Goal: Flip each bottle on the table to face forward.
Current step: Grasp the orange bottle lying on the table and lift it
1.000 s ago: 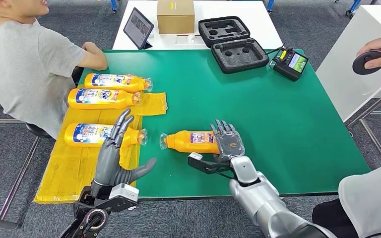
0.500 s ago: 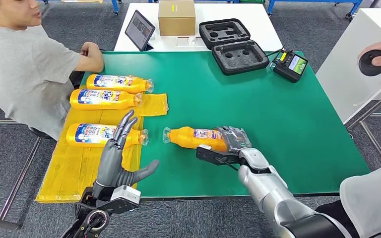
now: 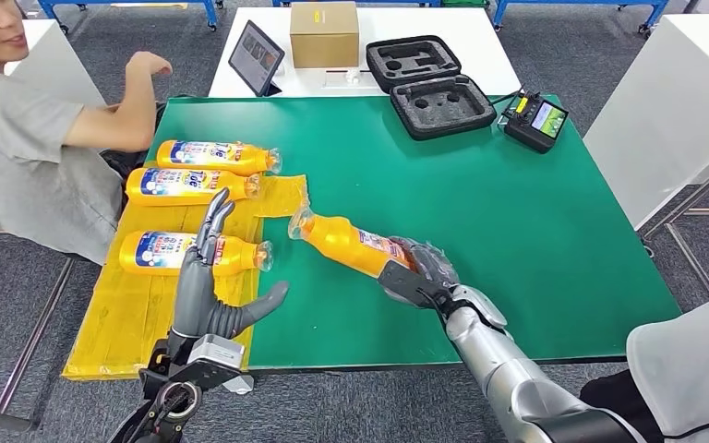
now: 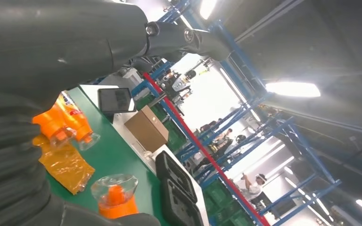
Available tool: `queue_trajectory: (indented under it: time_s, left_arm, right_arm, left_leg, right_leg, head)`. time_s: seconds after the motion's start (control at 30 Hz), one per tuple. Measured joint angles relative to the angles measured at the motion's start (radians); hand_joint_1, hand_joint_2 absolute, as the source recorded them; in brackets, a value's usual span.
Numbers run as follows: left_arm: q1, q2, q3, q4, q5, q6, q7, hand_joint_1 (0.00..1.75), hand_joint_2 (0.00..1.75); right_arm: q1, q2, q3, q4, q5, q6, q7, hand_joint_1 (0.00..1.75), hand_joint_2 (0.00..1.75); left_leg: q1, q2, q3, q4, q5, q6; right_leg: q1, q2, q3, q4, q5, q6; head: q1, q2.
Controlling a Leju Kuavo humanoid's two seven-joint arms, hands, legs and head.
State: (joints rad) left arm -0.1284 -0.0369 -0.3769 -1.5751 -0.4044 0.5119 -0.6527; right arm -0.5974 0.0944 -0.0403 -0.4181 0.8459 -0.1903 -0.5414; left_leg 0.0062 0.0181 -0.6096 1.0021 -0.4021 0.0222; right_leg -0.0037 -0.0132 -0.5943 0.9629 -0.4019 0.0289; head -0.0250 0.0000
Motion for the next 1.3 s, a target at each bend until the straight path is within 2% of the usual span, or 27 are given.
queue_trajectory:
  time_s: [0.27, 0.47, 0.6, 0.7, 0.83, 1.03, 1.3]
  left_arm:
    - [-0.012, -0.004, 0.0, 0.005, 0.049, 0.0, -0.005, 0.0, 1.75]
    - [-0.012, -0.042, 0.003, 0.068, 0.377, -0.009, -0.039, 0.0, 1.75]
    - [-0.01, -0.08, -0.001, 0.148, 0.505, -0.027, -0.042, 0.0, 1.75]
    - [-0.019, -0.104, -0.017, 0.215, 0.566, -0.073, -0.042, 0.0, 1.75]
    - [-0.053, -0.138, -0.057, 0.328, 0.632, -0.103, -0.039, 0.0, 1.75]
    - [-0.097, -0.191, -0.099, 0.48, 0.68, -0.088, -0.042, 0.0, 1.75]
    - [-0.11, -0.22, -0.144, 0.54, 0.66, -0.08, -0.046, 0.0, 1.75]
  right_arm:
    - [0.006, 0.008, -0.022, 0.0, -0.029, -0.009, -0.03, 1.75, 1.75]
    - [0.064, 0.029, -0.034, -0.04, -0.223, -0.038, -0.142, 1.75, 1.75]
    - [0.139, 0.048, -0.012, -0.146, -0.383, -0.027, -0.155, 1.75, 1.75]
    - [0.167, 0.055, 0.03, -0.208, -0.443, -0.025, -0.157, 1.75, 1.75]
    - [0.181, 0.069, 0.092, -0.25, -0.483, -0.039, -0.157, 1.75, 1.75]
    - [0.207, 0.086, 0.17, -0.296, -0.512, -0.057, -0.157, 1.75, 1.75]
    - [0.231, 0.091, 0.226, -0.322, -0.5, -0.075, -0.155, 1.75, 1.75]
  left_leg:
    - [0.0, 0.0, -0.001, 0.0, 0.0, 0.0]
    - [-0.001, 0.0, -0.005, 0.0, 0.0, 0.0]
    - [-0.001, -0.004, -0.009, 0.0, 0.0, 0.0]
    - [-0.001, -0.004, -0.012, 0.0, 0.0, 0.0]
    - [-0.001, -0.004, -0.013, 0.0, 0.0, 0.0]
    - [-0.001, -0.004, -0.015, 0.0, 0.0, 0.0]
    - [-0.001, -0.004, -0.016, 0.0, 0.0, 0.0]
  right_leg:
    - [0.0, 0.001, -0.001, 0.0, 0.0, 0.0]
    - [0.0, 0.001, -0.003, 0.0, 0.0, 0.0]
    - [0.0, -0.001, -0.007, 0.0, 0.0, 0.001]
    - [0.0, -0.001, -0.01, 0.0, 0.0, 0.001]
    - [-0.001, -0.001, -0.011, 0.0, 0.0, 0.001]
    - [-0.001, -0.001, -0.012, 0.0, 0.0, 0.001]
    - [-0.001, -0.001, -0.014, 0.0, 0.0, 0.001]
  head:
    - [0.0, 0.0]
    - [0.0, 0.0]
    - [0.0, 0.0]
    - [0.0, 0.0]
    - [0.0, 0.0]
    - [0.0, 0.0]
    - [0.0, 0.0]
